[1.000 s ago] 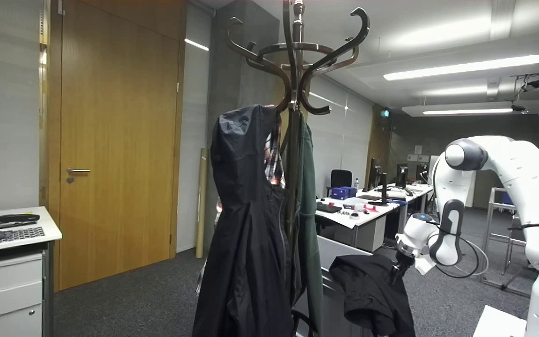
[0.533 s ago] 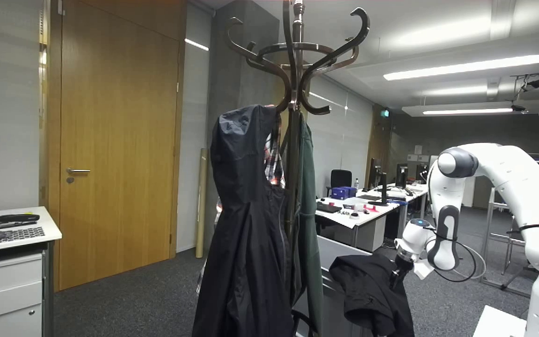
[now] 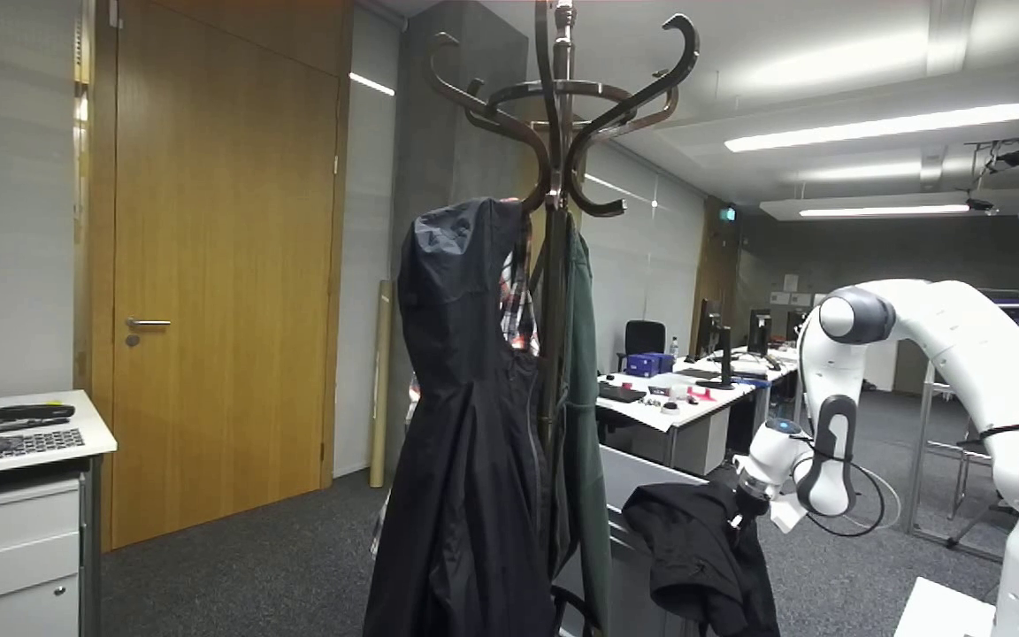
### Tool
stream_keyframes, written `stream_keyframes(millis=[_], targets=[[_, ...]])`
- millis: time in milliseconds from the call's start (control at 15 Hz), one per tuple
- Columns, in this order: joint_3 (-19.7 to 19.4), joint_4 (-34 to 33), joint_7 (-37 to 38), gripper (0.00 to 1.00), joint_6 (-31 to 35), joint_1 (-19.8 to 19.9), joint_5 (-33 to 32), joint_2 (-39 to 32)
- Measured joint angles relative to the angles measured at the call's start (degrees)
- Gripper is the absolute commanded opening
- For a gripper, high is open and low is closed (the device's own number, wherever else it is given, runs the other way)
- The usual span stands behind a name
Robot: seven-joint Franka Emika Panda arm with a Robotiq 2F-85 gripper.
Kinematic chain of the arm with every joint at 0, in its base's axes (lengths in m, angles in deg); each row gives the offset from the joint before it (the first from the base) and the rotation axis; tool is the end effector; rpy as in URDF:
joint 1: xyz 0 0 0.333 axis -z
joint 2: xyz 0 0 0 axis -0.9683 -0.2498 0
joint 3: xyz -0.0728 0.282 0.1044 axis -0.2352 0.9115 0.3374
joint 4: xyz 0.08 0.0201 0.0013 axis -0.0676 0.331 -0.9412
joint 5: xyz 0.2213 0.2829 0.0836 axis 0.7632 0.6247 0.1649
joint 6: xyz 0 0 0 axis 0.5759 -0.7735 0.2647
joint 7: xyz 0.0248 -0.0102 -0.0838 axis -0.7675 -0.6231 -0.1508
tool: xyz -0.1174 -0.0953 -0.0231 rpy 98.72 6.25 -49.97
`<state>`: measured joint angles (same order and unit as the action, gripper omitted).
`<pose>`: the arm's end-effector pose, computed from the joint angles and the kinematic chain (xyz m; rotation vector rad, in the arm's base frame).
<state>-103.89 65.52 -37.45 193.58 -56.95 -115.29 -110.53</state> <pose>0.4620 -0.2017 0.0572 2.9786 0.0038 0.4336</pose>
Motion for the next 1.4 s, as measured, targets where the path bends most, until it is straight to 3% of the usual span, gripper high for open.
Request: stream_keyframes(millis=[333,667,867,1400], targets=[[1.3,-0.7,0.0,0.01,0.0,-0.4,0.0,0.7],[-1.5,0.4,0.0,0.01,0.0,-2.5,0.0,3.9],[-3.6,0.6,0.1,0.01,0.4,-4.3,0.1,8.5],[-3.6,-5.8,1.9,0.01,0.0,-8.9,4.5,22.7]])
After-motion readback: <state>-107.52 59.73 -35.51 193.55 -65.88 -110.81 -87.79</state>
